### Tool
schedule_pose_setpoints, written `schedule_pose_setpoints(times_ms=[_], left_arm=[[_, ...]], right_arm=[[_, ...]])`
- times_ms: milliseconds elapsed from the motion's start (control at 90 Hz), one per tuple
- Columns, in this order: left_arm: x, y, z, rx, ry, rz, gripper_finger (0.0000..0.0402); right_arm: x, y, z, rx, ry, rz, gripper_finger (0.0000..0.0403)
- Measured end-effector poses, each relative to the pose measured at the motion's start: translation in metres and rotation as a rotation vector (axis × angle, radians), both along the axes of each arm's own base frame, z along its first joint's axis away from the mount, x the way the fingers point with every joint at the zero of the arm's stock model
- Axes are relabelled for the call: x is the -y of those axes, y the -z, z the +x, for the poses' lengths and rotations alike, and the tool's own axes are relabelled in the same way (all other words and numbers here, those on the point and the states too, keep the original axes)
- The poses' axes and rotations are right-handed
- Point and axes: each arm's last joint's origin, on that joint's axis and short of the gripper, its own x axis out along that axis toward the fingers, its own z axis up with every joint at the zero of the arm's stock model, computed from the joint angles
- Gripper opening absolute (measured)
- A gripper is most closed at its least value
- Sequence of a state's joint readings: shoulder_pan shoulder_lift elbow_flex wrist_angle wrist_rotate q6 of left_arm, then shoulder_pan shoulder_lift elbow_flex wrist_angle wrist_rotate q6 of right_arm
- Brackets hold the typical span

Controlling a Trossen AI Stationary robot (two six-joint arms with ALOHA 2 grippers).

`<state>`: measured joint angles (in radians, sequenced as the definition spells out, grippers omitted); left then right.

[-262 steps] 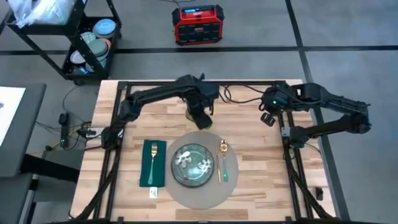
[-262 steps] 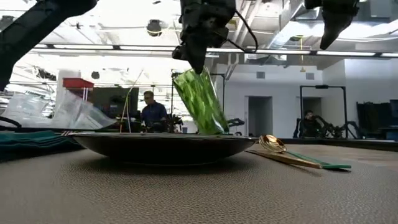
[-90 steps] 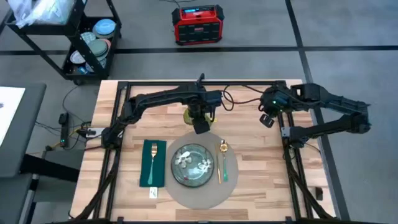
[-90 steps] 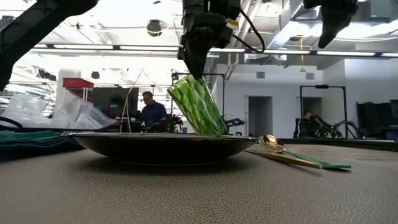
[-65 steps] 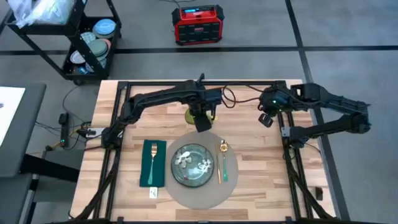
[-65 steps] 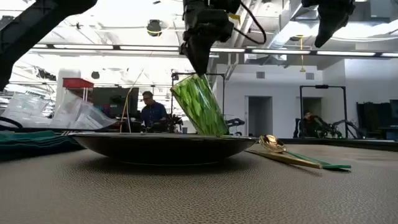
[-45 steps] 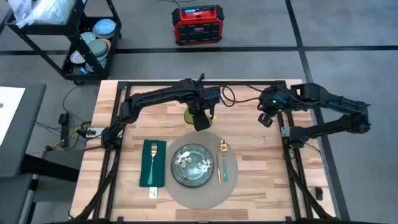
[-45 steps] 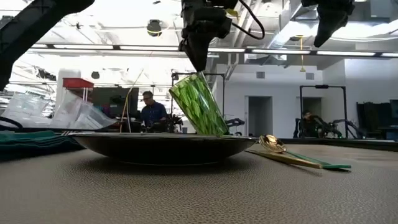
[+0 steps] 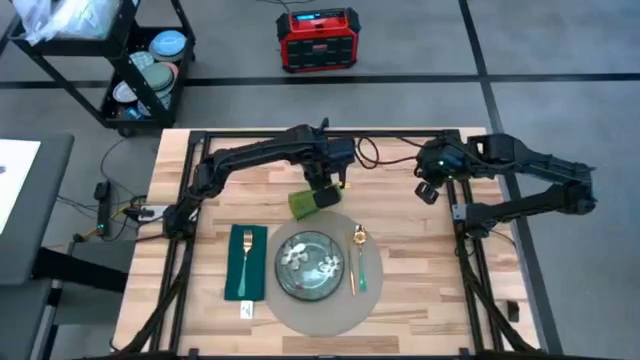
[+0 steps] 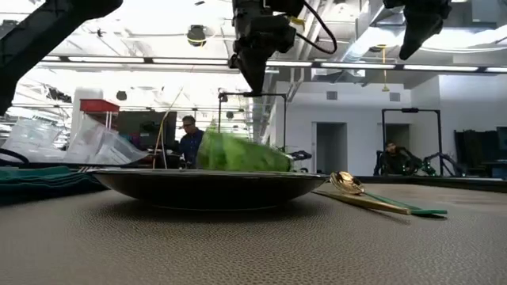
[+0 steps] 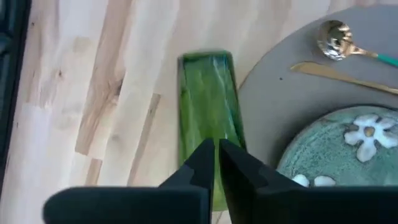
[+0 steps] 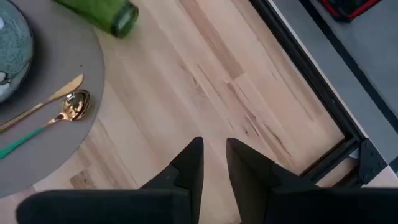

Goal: Set table place
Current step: Put the green cup to the top right of the gray tablemat

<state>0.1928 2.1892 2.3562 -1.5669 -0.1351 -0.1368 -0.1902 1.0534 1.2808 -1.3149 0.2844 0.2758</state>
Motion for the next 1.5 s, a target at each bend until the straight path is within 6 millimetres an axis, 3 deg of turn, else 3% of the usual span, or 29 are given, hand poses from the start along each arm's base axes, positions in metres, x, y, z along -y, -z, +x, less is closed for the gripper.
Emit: schedule_pose_setpoints(times_ms=[89, 222, 322, 411, 478, 589, 733, 833, 922, 1100, 1333, 1500], left_arm=[[-0.001, -0.008, -0.005, 0.013, -0.028, 0.053, 0.0001], [-0.002, -0.042, -0.029, 0.093, -0.138, 0.152, 0.0000], [0.002, -0.072, -0.065, 0.223, -0.380, 0.192, 0.0000], [0.015, -0.098, -0.112, 0.347, -0.565, 0.250, 0.0000], [0.033, -0.099, -0.143, 0.469, -0.719, 0.283, 0.0000], [0.057, -0.066, -0.171, 0.742, -0.894, 0.169, 0.0000], [0.073, 0.012, -0.180, 1.060, -1.015, -0.088, 0.0000], [0.076, 0.056, -0.185, 1.203, -1.112, -0.247, 0.0003], [0.081, 0.083, -0.190, 1.256, -1.152, -0.339, 0.0013], [0.087, 0.112, -0.199, 1.233, -1.232, -0.401, 0.0042], [0.090, 0.119, -0.202, 1.164, -1.190, -0.384, 0.0088], [0.088, 0.128, -0.202, 1.120, -1.264, -0.374, 0.0129]], right_arm=[[0.001, -0.001, 0.011, 0.059, -0.051, 0.006, 0.0058], [0.002, 0.008, 0.042, 0.073, -0.133, 0.040, 0.0058], [-0.002, 0.021, 0.063, 0.018, -0.175, 0.047, 0.0058], [-0.006, 0.027, 0.074, 0.006, -0.202, 0.037, 0.0058], [-0.011, 0.027, 0.076, 0.010, -0.216, 0.008, 0.0058], [-0.013, 0.023, 0.072, 0.012, -0.206, -0.035, 0.0059], [-0.011, 0.016, 0.060, 0.025, -0.171, -0.049, 0.0059], [-0.009, 0.011, 0.054, 0.052, -0.156, -0.054, 0.0059], [-0.008, 0.008, 0.048, 0.077, -0.142, -0.052, 0.0059], [-0.008, 0.003, 0.042, 0.106, -0.127, -0.050, 0.0059], [-0.009, 0.003, 0.042, 0.113, -0.119, -0.045, 0.0059], [-0.009, 0.003, 0.042, 0.113, -0.120, -0.043, 0.0059]])
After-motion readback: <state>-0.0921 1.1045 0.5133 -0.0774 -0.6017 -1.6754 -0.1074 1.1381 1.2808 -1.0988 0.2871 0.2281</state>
